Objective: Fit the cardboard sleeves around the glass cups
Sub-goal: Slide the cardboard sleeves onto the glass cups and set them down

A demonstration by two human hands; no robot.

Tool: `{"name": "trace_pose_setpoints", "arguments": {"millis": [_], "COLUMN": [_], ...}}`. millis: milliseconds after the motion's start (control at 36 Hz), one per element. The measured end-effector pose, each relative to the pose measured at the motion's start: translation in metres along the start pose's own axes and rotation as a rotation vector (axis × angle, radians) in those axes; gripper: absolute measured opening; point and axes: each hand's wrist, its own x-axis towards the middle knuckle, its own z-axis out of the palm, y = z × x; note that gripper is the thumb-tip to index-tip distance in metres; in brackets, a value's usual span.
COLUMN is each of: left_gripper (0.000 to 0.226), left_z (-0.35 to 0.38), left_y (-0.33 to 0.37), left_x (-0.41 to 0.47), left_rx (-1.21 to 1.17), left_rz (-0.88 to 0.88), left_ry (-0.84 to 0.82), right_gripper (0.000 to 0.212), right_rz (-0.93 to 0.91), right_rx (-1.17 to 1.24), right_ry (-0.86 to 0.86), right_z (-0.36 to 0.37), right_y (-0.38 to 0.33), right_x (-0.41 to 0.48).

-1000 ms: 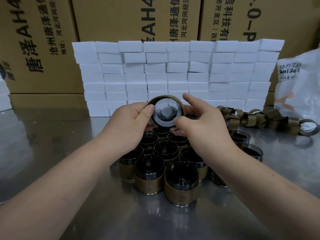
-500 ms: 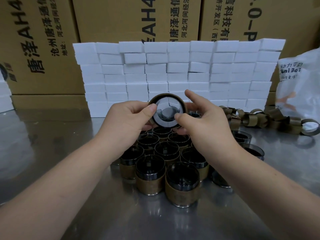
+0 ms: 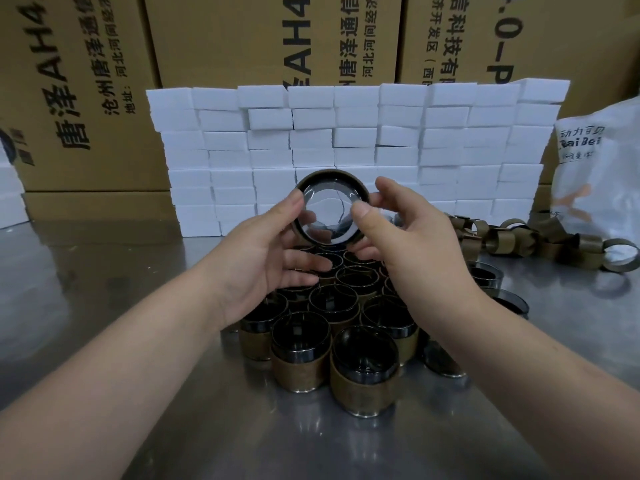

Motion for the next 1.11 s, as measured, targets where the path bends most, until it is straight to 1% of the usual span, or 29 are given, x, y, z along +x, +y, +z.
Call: {"name": "trace_pose_setpoints", "arguments": {"millis": [83,111,139,222,278,306,333,389,417,444,528,583,667,750,833,889,1000,1111], "left_gripper": [0.057,0.057,0.057,0.055,0.052,0.052,0.055,0.054,0.056,0.059,0.061,0.055,0.045,0.042,0.039,0.038,0.036,0.041], "left_z": [-0.001,-0.001,-0.001,0.000,0.000,0.000,0.001,0.002,0.003,0.004,0.009,0.010,0.010,0.013,0.015,0.016,0.018,0.018], "left_y": [0.003,0.003,0.003,0.002,0.002,0.002,0.003,0.003,0.004,0.003,0.002,0.000,-0.001,-0.002,-0.005,-0.006,-0.006,-0.005], "left_x": [-0.001,-0.001,-0.001,-0.001,-0.001,-0.001,-0.002,-0.003,-0.004,-0.004,-0.002,-0.002,-0.002,-0.002,-0.001,-0.002,-0.002,-0.003], "left_rx": [-0.093,-0.116,-0.136,-0.143,-0.105,-0.089,-0.075,-0.051,-0.048,-0.048,-0.062,-0.099,-0.133,-0.142,-0.133,-0.128,-0.107,-0.136], "left_rz": [0.023,0.027,0.027,0.008,-0.005,-0.011,-0.014,-0.012,-0.018,-0.024,-0.011,-0.006,0.026,0.081,0.158,0.202,0.340,0.360], "left_ry": [0.012,0.013,0.008,-0.026,-0.056,-0.074,-0.094,-0.122,-0.115,-0.096,-0.019,0.041,0.073,0.128,0.164,0.168,0.223,0.224], "right_gripper": [0.081,0.082,0.078,0.038,0.028,0.030,0.040,0.071,0.077,0.079,0.079,0.077,0.078,0.075,0.061,0.055,0.056,0.056], "right_rz": [0.092,0.125,0.153,0.164,0.153,0.138,0.121,0.076,0.044,0.012,-0.063,-0.100,-0.119,-0.124,-0.109,-0.094,-0.094,-0.101], "right_rx": [0.081,0.101,0.114,0.129,0.138,0.114,0.071,-0.027,-0.069,-0.105,-0.171,-0.209,-0.266,-0.254,-0.225,-0.179,-0.129,-0.136], "right_ry": [-0.062,-0.095,-0.132,-0.245,-0.253,-0.246,-0.238,-0.231,-0.235,-0.242,-0.266,-0.284,-0.328,-0.351,-0.389,-0.424,-0.449,-0.458], "right_z": [-0.002,-0.003,-0.003,-0.001,0.000,0.000,0.000,0.000,0.000,-0.001,-0.001,0.000,0.002,0.002,0.002,0.003,0.004,0.004], "right_y": [-0.001,-0.002,-0.002,0.000,0.002,0.002,0.002,0.001,-0.001,-0.002,-0.002,-0.001,-0.001,-0.002,-0.003,-0.003,-0.001,-0.002], "right_x": [0.002,0.002,0.003,0.000,-0.001,-0.001,-0.002,-0.002,-0.003,-0.004,-0.007,-0.008,-0.010,-0.010,-0.010,-0.011,-0.011,-0.011]}}
